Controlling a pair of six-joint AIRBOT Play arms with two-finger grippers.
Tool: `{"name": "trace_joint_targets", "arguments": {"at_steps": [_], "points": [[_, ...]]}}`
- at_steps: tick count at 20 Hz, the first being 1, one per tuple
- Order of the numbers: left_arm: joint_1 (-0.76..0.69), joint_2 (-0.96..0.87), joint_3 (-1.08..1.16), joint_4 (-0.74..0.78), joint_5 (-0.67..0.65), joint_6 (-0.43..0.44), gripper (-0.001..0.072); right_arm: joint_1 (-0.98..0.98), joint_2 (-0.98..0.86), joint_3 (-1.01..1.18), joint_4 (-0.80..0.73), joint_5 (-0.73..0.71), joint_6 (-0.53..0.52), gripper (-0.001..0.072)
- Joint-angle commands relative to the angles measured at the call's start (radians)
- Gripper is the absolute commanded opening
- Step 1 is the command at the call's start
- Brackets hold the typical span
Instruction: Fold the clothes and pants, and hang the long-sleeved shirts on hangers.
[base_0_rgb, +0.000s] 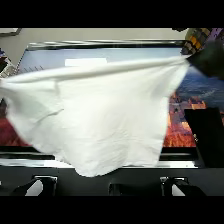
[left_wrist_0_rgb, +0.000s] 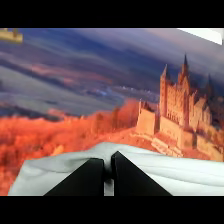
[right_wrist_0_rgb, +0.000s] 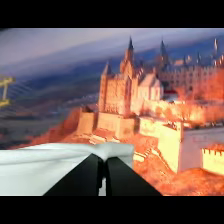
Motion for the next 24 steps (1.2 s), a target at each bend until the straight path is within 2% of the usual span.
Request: {"name": "trace_joint_targets", "arguments": {"at_steps": [1, 3, 5, 9, 13, 14, 15, 16, 17, 18, 20, 22, 24], "points": [[-0.125, -0.311, -0.056, 0.061, 0.146, 0.056, 0.0017, -0.001, -0.304, 0.001, -0.036, 0.012, -0.053, 0.0032], [-0.195, -0.481, -0.030, 0.076, 0.256, 0.056, 0.0017, -0.001, -0.450, 0.001, -0.034, 0.088, -0.065, 0.0032], [-0.240, -0.621, 0.036, 0.075, 0.311, 0.045, 0.0017, -0.001, -0.560, 0.001, -0.024, 0.151, -0.065, 0.0033], [-0.299, -0.805, 0.196, 0.075, 0.316, 0.045, 0.0017, 0.025, -0.663, 0.002, -0.019, 0.232, -0.065, 0.0033], [-0.323, -0.870, 0.249, 0.071, 0.308, 0.045, 0.0028, 0.060, -0.690, 0.002, -0.019, 0.301, -0.045, 0.0036], [-0.319, -0.868, 0.252, 0.072, 0.302, 0.045, 0.0060, 0.060, -0.690, 0.002, -0.014, 0.304, -0.032, 0.0074], [-0.307, -0.865, 0.267, 0.072, 0.275, 0.046, 0.0061, 0.056, -0.685, 0.003, -0.003, 0.293, -0.014, 0.0162], [-0.290, -0.860, 0.290, 0.072, 0.233, 0.049, 0.0088, 0.046, -0.675, 0.003, 0.008, 0.274, -0.019, 0.0246], [-0.263, -0.852, 0.322, 0.072, 0.182, 0.053, 0.0282, 0.025, -0.650, 0.003, 0.010, 0.238, -0.052, 0.0289], [-0.234, -0.840, 0.351, 0.072, 0.131, 0.069, 0.0407, 0.000, -0.621, 0.003, 0.010, 0.194, -0.110, 0.0289], [-0.168, -0.791, 0.380, 0.071, 0.032, 0.112, 0.0407, -0.068, -0.547, 0.003, 0.005, 0.079, -0.232, 0.0288], [-0.096, -0.722, 0.362, 0.043, -0.020, 0.116, 0.0407, -0.143, -0.480, -0.001, -0.001, -0.045, -0.323, 0.0287], [-0.027, -0.628, 0.278, 0.018, -0.027, 0.116, 0.0407, -0.222, -0.416, -0.059, 0.025, -0.111, -0.342, 0.0323]]}}
